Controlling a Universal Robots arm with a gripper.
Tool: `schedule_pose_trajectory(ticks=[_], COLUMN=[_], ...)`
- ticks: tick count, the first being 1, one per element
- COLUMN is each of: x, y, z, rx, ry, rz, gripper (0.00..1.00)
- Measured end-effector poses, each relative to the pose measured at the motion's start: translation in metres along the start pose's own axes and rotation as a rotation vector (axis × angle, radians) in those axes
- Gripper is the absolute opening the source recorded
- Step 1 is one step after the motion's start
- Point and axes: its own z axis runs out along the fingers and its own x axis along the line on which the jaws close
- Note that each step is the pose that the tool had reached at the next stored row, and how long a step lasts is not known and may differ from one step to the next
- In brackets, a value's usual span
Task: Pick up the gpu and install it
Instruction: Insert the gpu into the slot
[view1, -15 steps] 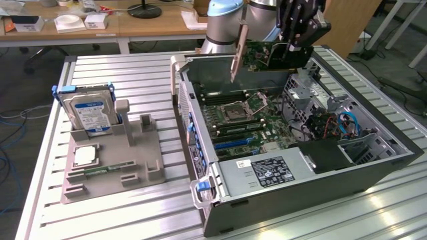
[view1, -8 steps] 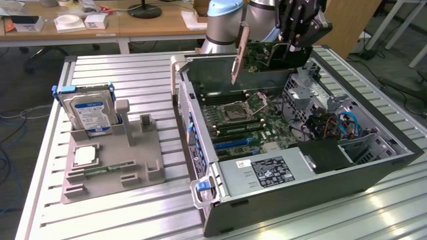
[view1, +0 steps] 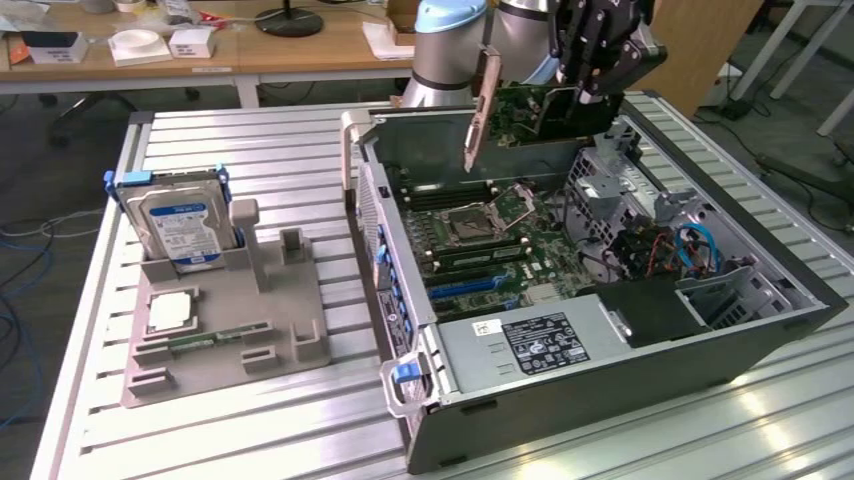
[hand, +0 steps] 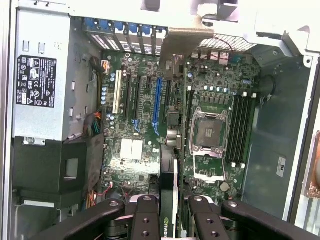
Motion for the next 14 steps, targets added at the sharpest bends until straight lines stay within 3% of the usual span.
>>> schedule_pose_trajectory(ticks=[5,14], x=[0.0,0.001], y=[0.0,0.0007], z=[0.0014,0.0175], rx=[0.0001,0.0014], ry=[-0.0002,0.0003], rz=[0.0,0.002], gripper=[0.27,0.27])
